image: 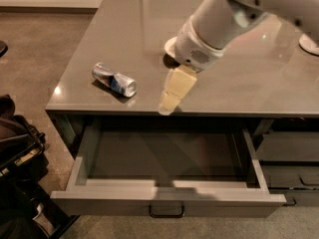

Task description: Place redbull can into top drawer

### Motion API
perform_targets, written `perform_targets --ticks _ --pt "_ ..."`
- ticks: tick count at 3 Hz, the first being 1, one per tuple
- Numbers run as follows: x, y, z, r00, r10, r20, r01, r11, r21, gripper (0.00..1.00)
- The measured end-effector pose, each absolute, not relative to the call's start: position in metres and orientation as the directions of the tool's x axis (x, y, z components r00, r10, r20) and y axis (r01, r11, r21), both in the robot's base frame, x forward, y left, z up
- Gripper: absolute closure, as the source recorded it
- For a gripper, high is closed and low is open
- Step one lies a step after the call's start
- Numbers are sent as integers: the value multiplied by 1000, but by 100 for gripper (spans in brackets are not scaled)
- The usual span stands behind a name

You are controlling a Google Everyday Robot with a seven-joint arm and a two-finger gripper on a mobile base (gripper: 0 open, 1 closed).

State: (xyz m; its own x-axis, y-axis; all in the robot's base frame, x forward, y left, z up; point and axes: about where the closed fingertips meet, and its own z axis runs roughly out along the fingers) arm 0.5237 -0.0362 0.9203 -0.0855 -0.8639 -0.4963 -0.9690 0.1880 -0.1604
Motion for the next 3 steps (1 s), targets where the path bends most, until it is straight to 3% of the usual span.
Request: perform_targets --ticks 1,3 --pt "541 14 921 -3 -849 -529 -989 83 -127 0" --pt "544 19 922 -10 -846 -533 -987 94 -130 0"
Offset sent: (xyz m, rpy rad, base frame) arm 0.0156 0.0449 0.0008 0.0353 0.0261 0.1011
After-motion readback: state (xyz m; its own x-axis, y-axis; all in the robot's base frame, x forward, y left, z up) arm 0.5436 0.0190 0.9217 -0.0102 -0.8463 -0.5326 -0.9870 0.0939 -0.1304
